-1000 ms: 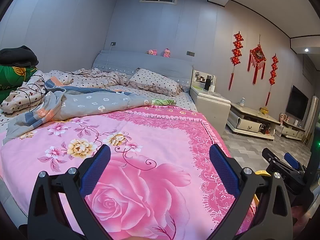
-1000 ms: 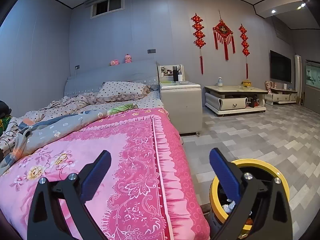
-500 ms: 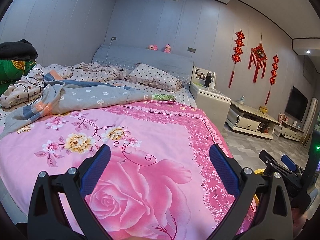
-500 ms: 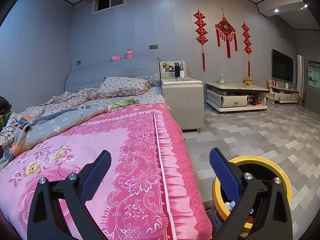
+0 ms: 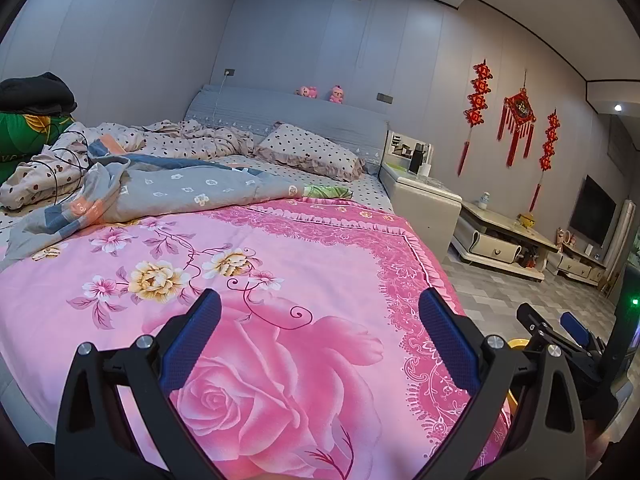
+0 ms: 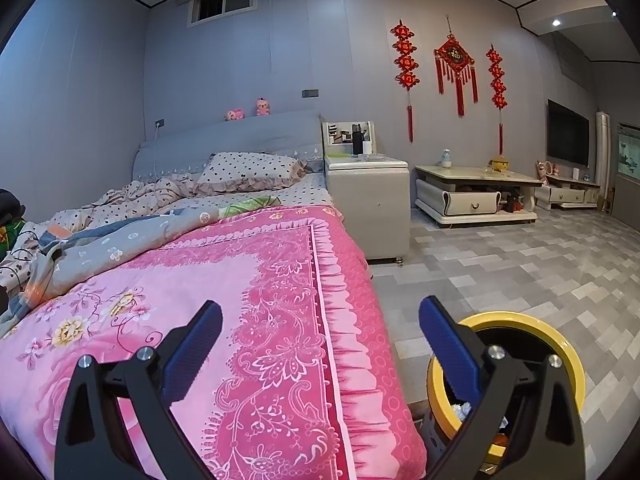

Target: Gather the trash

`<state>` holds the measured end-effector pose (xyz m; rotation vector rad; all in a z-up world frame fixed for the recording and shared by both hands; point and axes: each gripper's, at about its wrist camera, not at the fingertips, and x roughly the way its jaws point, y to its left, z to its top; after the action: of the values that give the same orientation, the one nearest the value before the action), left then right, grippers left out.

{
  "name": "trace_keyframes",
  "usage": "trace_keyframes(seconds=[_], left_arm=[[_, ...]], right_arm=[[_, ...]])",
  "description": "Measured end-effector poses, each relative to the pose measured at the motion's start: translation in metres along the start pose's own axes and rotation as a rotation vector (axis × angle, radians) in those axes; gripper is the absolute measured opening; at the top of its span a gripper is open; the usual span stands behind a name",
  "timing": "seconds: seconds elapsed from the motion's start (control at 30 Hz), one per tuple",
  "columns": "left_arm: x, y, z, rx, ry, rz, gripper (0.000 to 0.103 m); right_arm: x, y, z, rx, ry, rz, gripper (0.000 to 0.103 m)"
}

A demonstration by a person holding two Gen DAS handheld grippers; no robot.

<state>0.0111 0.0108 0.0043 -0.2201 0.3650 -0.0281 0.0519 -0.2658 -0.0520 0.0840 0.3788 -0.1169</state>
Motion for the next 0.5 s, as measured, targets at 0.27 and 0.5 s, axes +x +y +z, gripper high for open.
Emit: trace_keyframes(seconds=[0.27,0.5], left_arm=[[0.0015,0.0003,-0.0021,-0.001,0.010,-0.006,0.095],[0.0033,0.0007,-0.0022,-0.003,0.016,-0.007,0.095]], right_arm=[[0.0029,0.0010,-0.0006,-0.001,0.002,0.003,0.095],[0.0034,0.0029,-0.0034,-0.011,-0.002,0.003,0.095]])
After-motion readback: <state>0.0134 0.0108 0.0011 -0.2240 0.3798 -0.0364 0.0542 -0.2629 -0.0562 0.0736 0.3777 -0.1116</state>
